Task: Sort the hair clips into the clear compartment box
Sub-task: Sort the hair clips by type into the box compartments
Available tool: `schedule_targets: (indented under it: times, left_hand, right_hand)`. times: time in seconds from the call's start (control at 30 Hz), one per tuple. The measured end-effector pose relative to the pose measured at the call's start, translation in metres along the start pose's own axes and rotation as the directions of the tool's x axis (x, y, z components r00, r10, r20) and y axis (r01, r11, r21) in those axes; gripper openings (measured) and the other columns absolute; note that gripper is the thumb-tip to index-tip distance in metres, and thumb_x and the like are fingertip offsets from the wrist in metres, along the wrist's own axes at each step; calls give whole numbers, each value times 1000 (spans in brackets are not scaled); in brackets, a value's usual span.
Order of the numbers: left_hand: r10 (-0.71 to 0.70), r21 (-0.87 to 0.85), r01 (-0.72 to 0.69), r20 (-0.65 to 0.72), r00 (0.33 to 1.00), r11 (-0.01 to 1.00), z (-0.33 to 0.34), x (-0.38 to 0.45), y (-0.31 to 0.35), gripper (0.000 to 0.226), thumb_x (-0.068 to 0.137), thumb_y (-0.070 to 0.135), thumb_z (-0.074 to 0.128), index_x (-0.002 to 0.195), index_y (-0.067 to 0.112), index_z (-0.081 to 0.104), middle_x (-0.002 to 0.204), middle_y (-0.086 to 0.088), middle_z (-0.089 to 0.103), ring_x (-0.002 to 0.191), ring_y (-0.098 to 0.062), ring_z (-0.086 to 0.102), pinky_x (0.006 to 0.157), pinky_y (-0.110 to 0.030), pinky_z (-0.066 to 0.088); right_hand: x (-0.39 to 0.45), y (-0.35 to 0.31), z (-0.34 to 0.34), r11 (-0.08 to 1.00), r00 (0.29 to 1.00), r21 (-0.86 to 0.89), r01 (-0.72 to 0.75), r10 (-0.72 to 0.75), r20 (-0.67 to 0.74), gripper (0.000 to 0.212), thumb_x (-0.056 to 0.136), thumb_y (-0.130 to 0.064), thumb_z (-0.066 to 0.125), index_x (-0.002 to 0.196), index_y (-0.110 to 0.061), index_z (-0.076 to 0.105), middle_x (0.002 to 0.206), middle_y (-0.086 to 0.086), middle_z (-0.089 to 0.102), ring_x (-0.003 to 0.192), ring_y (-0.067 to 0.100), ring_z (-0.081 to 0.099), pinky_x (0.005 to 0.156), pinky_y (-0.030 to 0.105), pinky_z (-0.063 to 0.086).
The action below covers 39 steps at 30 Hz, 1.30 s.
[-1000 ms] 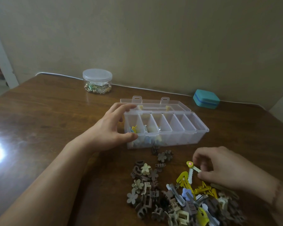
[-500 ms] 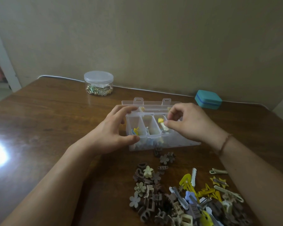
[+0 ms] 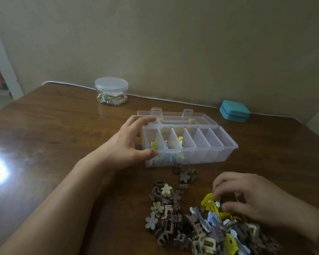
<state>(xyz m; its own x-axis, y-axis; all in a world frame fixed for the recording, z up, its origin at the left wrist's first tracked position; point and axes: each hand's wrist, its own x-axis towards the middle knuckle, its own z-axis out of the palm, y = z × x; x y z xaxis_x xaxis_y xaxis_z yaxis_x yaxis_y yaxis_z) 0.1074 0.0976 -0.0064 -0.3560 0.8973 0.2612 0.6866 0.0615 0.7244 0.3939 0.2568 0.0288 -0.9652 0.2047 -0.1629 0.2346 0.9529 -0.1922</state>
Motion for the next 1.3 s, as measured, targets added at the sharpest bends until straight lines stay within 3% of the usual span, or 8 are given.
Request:
schedule_targets:
  times: [0.2, 0.37, 0.43, 0.63, 0.77, 0.9, 1.03, 1.3]
  left_hand:
    - [3, -1, -3, 4, 1000, 1000, -1, -1, 1, 89, 62, 63, 63, 142, 42, 31, 131, 23, 31, 112, -8, 44, 90, -19, 42]
    - [8, 2, -8, 9, 1000, 1000, -1, 0, 0, 83, 69, 54, 69, 142, 44, 31, 132, 22, 31, 112, -5, 43, 88, -17, 41]
    - [6, 6, -6, 14, 1000, 1000, -1, 0, -1, 83, 70, 53, 69, 143, 44, 30, 132, 22, 31, 113, -6, 43, 86, -15, 40]
    - [12, 5, -12, 1, 1000, 1000, -1, 0, -1, 82, 70, 53, 70, 142, 45, 31, 132, 22, 31, 111, -5, 44, 85, -14, 39]
    - [4, -2, -4, -3, 1000, 1000, -1, 0, -1, 84, 69, 52, 69, 143, 43, 31, 132, 22, 31, 113, -10, 43, 86, -15, 39]
    - [-2, 7, 2, -3, 1000, 1000, 0, 1, 0, 84, 68, 51, 68, 143, 41, 31, 132, 19, 32, 113, -10, 43, 83, -12, 38]
    - [-2, -4, 2, -1, 1000, 1000, 0, 0, 0, 85, 68, 53, 68, 143, 41, 32, 132, 19, 32, 113, -10, 43, 84, -13, 38]
    - [-1, -2, 1, 7, 1000, 1000, 0, 0, -1, 86, 65, 59, 66, 143, 43, 31, 133, 19, 32, 113, -10, 45, 82, -13, 38]
  right_hand:
    - [10, 2, -5, 995, 993, 99, -7, 18, -113, 12, 83, -41, 69, 82, -49, 60, 104, -30, 58, 89, -4, 59, 71, 17, 47]
    - [52, -25, -46, 884, 899, 463, 67, 148, -413, 19, 82, -21, 74, 97, -32, 69, 84, -7, 69, 62, 3, 62, 53, 13, 48]
    - [81, -38, -56, 834, 880, 545, 86, 194, -434, 18, 83, -19, 74, 100, -23, 70, 84, 0, 70, 53, -3, 59, 48, 10, 43]
    - [130, -42, -46, 866, 884, 495, -77, 289, -367, 15, 84, -31, 73, 97, -24, 70, 85, -2, 71, 75, 7, 65, 59, 19, 45]
    - [100, -36, -45, 933, 878, 359, -24, 191, -439, 11, 85, -27, 71, 95, -32, 68, 82, -10, 67, 70, -2, 60, 56, 9, 44]
    - [48, -26, -35, 986, 985, 159, 49, -21, -172, 28, 85, -27, 70, 94, -51, 57, 91, -23, 62, 82, -12, 56, 67, 8, 46]
    - [20, -14, -16, 998, 994, 18, 52, -54, 97, 30, 86, -38, 68, 112, -52, 61, 119, -35, 50, 87, -8, 54, 69, 13, 43]
    - [20, -9, 2, 986, 998, 164, 15, -24, 54, 8, 89, -29, 67, 87, -38, 67, 109, -26, 54, 86, -11, 53, 67, 11, 35]
